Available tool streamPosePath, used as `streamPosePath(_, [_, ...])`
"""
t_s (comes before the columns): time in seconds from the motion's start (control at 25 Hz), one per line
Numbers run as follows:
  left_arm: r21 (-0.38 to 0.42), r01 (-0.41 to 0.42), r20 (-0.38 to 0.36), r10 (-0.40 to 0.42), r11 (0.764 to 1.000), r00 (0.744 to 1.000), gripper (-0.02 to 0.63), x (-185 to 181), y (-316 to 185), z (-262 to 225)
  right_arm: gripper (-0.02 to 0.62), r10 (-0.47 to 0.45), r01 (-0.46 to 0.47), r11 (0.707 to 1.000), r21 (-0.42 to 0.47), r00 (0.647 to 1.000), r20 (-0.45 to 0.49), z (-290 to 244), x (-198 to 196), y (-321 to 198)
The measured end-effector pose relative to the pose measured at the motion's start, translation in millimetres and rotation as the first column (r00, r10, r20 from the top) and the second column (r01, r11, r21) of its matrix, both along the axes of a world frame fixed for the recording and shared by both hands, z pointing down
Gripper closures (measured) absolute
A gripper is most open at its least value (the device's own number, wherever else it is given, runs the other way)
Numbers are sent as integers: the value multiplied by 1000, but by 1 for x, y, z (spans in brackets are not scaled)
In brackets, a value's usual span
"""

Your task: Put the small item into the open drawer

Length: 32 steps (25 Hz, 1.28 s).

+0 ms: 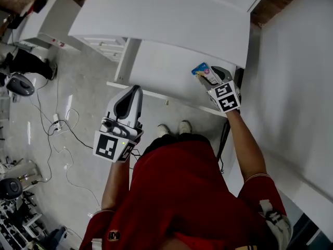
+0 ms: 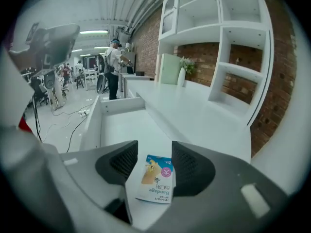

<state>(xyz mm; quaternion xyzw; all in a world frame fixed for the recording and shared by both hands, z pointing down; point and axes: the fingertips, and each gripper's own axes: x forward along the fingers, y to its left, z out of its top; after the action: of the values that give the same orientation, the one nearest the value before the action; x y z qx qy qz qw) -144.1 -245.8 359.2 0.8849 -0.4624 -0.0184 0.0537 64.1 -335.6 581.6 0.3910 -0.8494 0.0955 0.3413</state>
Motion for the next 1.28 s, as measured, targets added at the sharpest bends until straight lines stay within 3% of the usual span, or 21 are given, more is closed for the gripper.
streamPosePath(0.24, [19, -34, -18, 35, 999, 999, 604, 12, 3, -3, 484, 31, -52, 985, 165, 991, 128, -83, -11, 16])
streamPosePath(0.44, [39, -52, -40, 54, 998, 998, 604, 19, 7, -7, 577, 24, -101, 961, 256, 957, 289, -146, -27, 42])
streamPosePath(0.76, [75, -74, -51, 78, 994, 996, 604, 25, 15, -22, 583, -108, -68, 939, 337, 873, 476, -214, -73, 84])
streamPosePath(0.96, [105, -75, -60, 82, 992, 995, 604, 26, 23, -30, 583, -183, -35, 926, 377, 830, 527, -229, -94, 104])
streamPosePath(1.16, [118, -73, -59, 80, 990, 995, 604, 23, 30, -37, 583, -251, -8, 918, 397, 763, 596, -246, -110, 122])
streamPosePath(1.28, [122, -70, -63, 78, 990, 995, 604, 24, 31, -40, 583, -277, 3, 909, 416, 751, 600, -252, -114, 125])
